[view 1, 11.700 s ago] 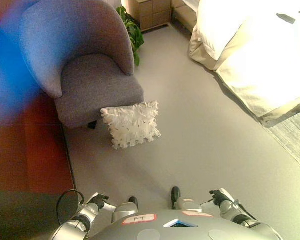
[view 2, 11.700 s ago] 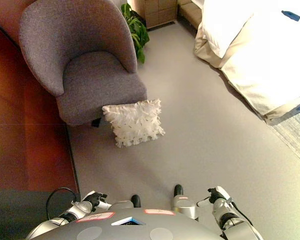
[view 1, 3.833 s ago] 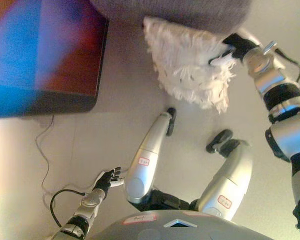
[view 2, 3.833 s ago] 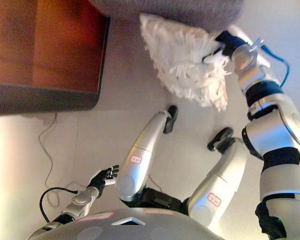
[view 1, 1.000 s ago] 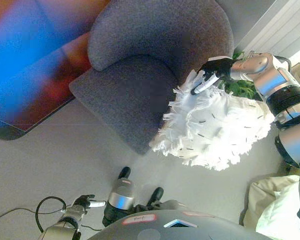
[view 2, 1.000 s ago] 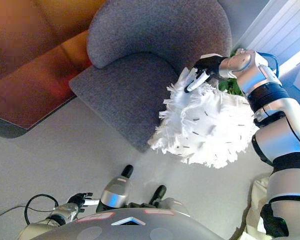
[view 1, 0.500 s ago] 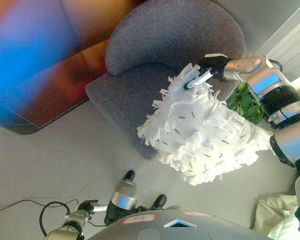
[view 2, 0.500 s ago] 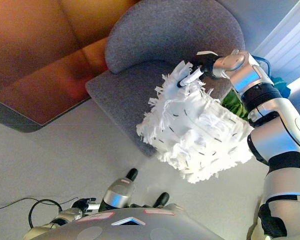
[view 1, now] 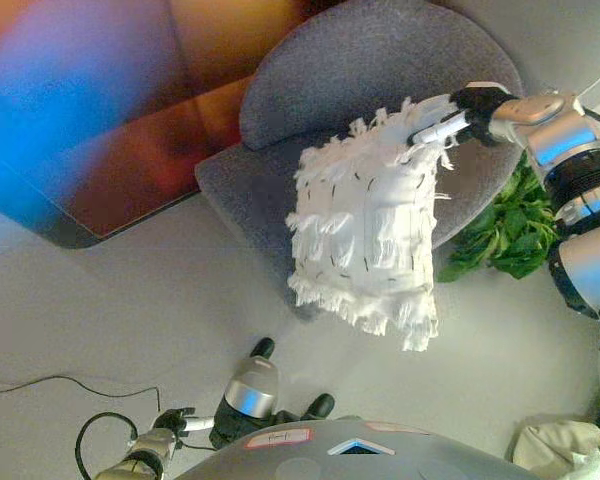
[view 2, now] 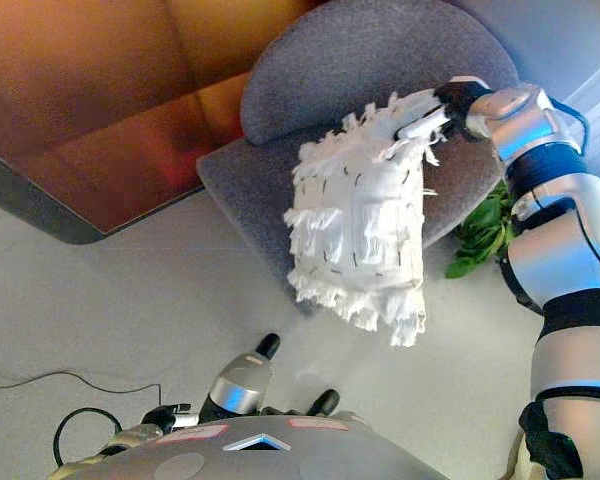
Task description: Pick up the pillow and put it on the sofa.
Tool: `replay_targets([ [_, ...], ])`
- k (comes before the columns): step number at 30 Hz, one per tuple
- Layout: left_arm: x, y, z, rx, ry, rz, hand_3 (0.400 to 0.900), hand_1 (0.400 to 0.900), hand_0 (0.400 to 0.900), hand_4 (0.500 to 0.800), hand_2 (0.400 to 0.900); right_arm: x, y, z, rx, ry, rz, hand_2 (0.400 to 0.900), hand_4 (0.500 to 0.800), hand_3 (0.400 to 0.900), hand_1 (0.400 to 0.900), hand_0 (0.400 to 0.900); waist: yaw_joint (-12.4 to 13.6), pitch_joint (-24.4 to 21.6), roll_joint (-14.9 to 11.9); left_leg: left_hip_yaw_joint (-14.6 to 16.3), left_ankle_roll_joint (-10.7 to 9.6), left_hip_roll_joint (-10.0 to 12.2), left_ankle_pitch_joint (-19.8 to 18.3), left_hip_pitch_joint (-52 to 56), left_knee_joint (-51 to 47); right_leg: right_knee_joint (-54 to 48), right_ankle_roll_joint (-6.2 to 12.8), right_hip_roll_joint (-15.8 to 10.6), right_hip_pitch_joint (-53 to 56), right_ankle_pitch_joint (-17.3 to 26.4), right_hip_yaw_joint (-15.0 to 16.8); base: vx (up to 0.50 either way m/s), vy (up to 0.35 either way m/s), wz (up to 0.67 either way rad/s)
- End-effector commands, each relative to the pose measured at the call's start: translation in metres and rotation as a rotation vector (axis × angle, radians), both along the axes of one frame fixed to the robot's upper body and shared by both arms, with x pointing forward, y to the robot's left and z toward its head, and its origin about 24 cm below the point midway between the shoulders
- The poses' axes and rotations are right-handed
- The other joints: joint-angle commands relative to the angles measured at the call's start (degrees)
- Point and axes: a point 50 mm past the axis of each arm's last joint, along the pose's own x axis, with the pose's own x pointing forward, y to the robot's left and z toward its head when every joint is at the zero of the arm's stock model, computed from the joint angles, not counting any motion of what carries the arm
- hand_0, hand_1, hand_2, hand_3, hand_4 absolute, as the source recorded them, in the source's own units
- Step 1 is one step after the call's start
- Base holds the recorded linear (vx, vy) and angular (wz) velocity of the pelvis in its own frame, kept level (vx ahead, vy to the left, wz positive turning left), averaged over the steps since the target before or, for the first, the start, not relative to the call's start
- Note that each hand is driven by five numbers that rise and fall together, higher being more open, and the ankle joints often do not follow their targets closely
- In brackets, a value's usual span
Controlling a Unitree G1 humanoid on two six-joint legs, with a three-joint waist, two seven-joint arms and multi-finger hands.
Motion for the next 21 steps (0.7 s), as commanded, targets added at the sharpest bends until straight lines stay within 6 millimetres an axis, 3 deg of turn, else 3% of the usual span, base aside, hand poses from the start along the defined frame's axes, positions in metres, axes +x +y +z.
replay_targets([
  [1,-0.04,0.02,0.005,0.071,0.12,-0.046,0.9,0.9,0.9,0.8,0.9,-0.008,-0.03,0.106,-0.133,-0.262,-0.098,0.9,0.8,0.9,0.9,0.9,1.29,-5.73,-2.36,1.02,-2.07,2.75,-1.98,5.03,-4.06,0.82,3.31,-3.41,1.65,0.35,0.12,0.04,-0.014,0.02],
  [7,-0.039,0.022,0.006,0.074,0.121,-0.082,0.9,0.9,0.9,0.8,0.9,-0.01,-0.038,0.095,-0.172,-0.186,-0.124,0.9,0.8,0.9,0.9,0.9,1.59,-5.37,-1.2,1.39,-2.23,3.06,-2.01,4.93,-3.89,0.53,3.23,-3.7,1.63,0.16,0.07,0.04,-0.001,-0.06],
  [21,-0.033,0.023,0.007,0.06,0.108,-0.109,0.9,0.9,0.9,0.8,0.9,-0.028,-0.072,0.101,-0.264,-0.122,-0.242,0.9,0.8,0.9,0.9,0.9,0.13,-5.1,0.68,2.59,-2.45,3.79,-1.47,5.0,-4.67,0.05,3.74,-4.14,1.02,0.48,1.13,-0.01,-0.013,-0.06],
])
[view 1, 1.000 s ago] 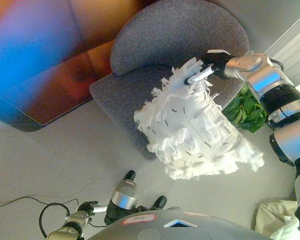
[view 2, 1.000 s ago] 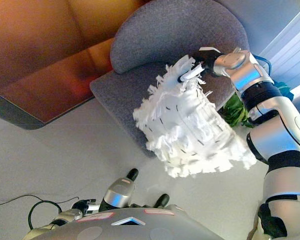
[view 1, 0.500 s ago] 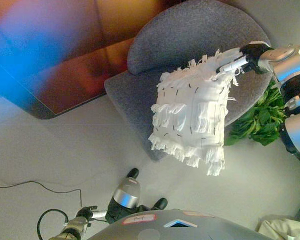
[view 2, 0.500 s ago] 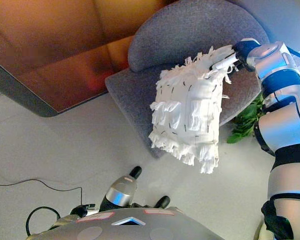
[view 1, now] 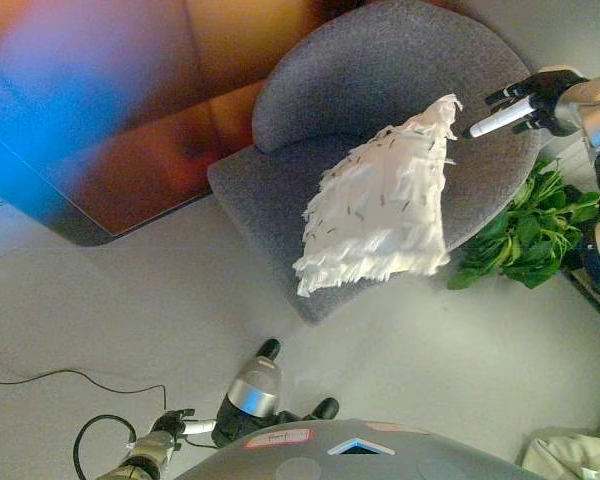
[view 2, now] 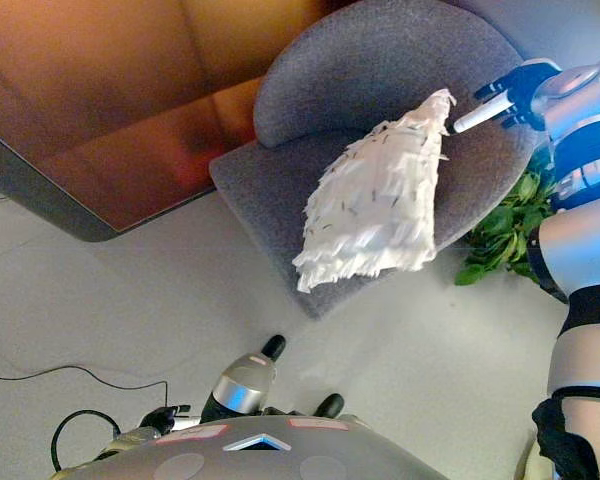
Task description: Pick up the pillow and put it on the sofa.
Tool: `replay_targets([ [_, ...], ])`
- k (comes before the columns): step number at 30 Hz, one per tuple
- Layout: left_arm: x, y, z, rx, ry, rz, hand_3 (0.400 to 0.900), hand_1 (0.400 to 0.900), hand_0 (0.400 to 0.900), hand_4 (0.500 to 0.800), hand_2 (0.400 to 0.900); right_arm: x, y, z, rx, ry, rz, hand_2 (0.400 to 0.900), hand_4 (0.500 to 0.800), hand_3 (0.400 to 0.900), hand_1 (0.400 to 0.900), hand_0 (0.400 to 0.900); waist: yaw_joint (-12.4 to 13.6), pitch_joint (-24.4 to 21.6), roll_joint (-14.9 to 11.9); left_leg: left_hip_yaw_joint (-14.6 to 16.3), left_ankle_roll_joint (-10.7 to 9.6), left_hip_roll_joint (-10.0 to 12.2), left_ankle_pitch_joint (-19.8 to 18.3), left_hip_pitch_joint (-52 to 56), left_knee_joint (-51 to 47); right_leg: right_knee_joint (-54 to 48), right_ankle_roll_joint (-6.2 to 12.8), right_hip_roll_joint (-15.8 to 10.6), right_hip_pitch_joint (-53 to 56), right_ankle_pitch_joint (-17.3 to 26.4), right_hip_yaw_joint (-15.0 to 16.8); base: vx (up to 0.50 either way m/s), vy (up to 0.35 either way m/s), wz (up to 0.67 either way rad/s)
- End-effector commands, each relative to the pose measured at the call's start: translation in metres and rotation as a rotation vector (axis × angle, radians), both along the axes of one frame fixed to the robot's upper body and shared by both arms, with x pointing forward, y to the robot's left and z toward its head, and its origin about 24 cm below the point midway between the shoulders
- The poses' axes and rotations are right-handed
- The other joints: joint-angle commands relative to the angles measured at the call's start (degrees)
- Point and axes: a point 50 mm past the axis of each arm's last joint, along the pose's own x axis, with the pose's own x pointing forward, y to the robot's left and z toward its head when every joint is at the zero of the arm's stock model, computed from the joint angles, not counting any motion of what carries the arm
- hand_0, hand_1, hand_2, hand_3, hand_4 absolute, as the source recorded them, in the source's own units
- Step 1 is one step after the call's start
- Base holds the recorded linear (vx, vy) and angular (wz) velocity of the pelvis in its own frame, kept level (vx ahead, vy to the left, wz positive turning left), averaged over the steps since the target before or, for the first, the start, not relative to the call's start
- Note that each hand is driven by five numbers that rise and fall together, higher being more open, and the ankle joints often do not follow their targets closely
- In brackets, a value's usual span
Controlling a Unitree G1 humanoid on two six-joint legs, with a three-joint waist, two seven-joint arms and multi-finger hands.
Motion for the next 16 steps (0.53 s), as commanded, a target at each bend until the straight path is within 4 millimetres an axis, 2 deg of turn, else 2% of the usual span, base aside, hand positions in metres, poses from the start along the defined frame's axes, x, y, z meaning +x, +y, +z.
replay_targets([
  [1,-0.03,0.022,0.006,0.061,0.114,-0.067,0.9,0.9,0.9,0.8,0.9,-0.015,-0.027,0.068,-0.169,-0.121,-0.09,0.9,0.8,0.9,0.9,0.9,-0.02,-4.36,-0.48,1.77,-2.85,4.05,-2.03,4.99,-4.2,0.18,3.46,-3.42,1.18,0.62,0.46,0.01,-0.018,-0.09],
  [8,-0.025,0.025,0.008,0.053,0.107,-0.071,0.9,0.9,0.9,0.8,0.9,-0.026,-0.044,0.064,-0.152,-0.081,-0.121,0.9,0.8,0.9,0.9,0.9,-2.5,-5.1,0.12,3.33,-2.42,4.0,-2.41,6.37,-4.72,0.37,3.7,-3.49,0.7,0.91,2.6,-0.01,-0.018,-0.16],
  [11,-0.018,0.026,0.009,0.049,0.086,-0.071,0.9,0.9,0.9,0.8,0.9,-0.029,-0.05,0.055,-0.096,-0.099,-0.105,0.9,0.8,0.9,0.9,0.9,-4.3,-5.32,0.73,4.45,-1.99,3.78,-2.73,6.99,-4.76,0.67,3.93,-3.69,0.22,1.2,4.21,-0.05,-0.009,-0.3],
  [13,-0.009,0.027,0.01,0.045,0.063,-0.064,0.9,0.9,0.9,0.8,0.9,-0.029,-0.051,0.041,-0.007,-0.144,-0.069,0.9,0.8,0.9,0.9,0.9,-5.86,-5.27,1.5,5.29,-1.66,3.65,-2.96,7.44,-4.68,1.01,4.1,-3.9,-0.28,1.54,5.58,-0.08,0.01,-0.35],
  [14,-0.002,0.026,0.01,0.04,0.047,-0.071,0.9,0.9,0.9,0.8,0.9,-0.028,-0.048,0.028,0.107,-0.203,-0.044,0.9,0.8,0.9,0.9,0.9,-6.82,-5.09,2.07,5.75,-1.44,3.58,-3.23,7.71,-4.5,1.25,4.23,-4.06,-0.53,1.71,6.26,-0.09,0.009,-0.38],
  [16,0.005,0.026,0.01,0.039,0.028,-0.057,0.9,0.9,0.9,0.8,0.9,-0.025,-0.04,0.0,0.215,-0.253,-0.016,0.9,0.8,0.9,0.9,0.9,-8.33,-4.83,2.54,6.55,-1.2,3.46,-3.62,8.03,-4.15,1.82,4.32,-4.19,-0.98,1.84,7.36,-0.06,0.004,-0.33],
])
